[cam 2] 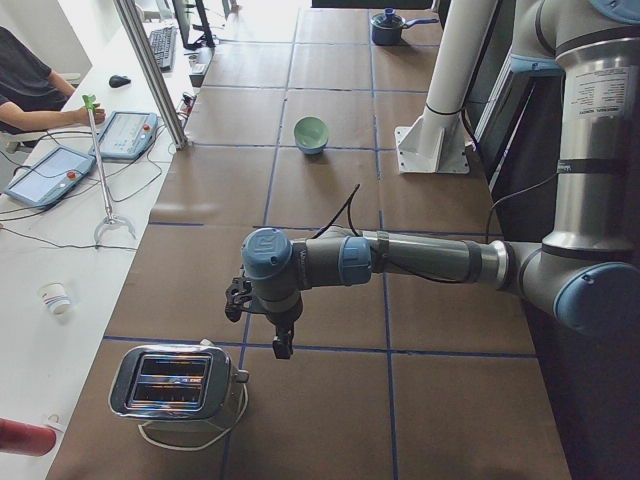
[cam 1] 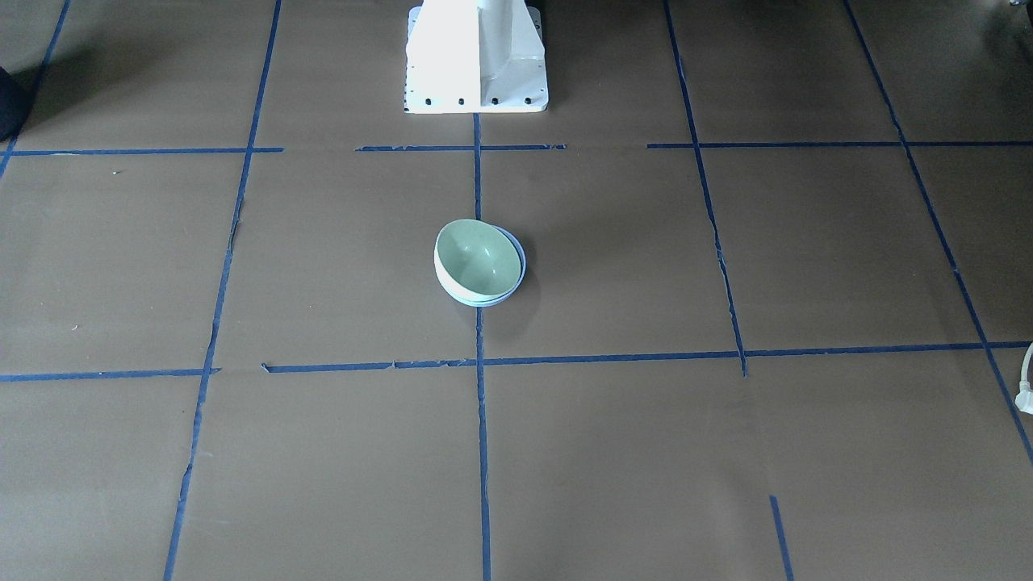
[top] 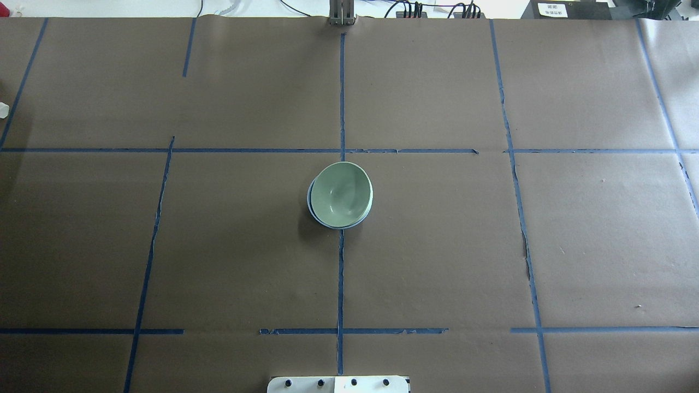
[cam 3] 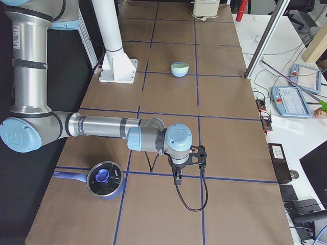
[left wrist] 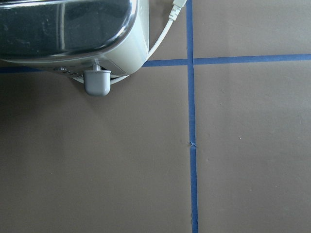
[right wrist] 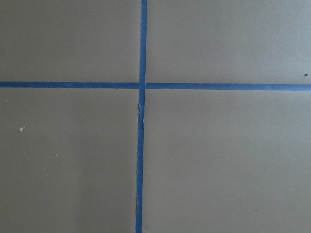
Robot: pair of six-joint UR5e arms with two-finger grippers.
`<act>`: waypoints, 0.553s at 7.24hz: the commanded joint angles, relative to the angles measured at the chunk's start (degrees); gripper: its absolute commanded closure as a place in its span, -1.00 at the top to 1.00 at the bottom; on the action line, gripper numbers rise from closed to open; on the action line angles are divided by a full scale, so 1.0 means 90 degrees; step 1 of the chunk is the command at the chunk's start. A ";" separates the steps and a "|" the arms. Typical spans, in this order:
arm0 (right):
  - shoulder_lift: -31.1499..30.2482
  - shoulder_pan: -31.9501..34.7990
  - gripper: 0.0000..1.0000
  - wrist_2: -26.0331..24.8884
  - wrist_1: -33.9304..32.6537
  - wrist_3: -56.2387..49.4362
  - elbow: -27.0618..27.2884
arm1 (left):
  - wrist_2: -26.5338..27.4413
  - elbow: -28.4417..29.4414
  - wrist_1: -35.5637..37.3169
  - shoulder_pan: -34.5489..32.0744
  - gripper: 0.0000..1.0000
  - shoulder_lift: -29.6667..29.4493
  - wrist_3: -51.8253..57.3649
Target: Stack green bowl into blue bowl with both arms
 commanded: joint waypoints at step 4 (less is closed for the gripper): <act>-0.0002 -0.0016 1.00 0.0017 0.0002 0.0002 0.0053 | 0.0000 0.0000 -0.0010 0.0000 1.00 -0.0002 0.0000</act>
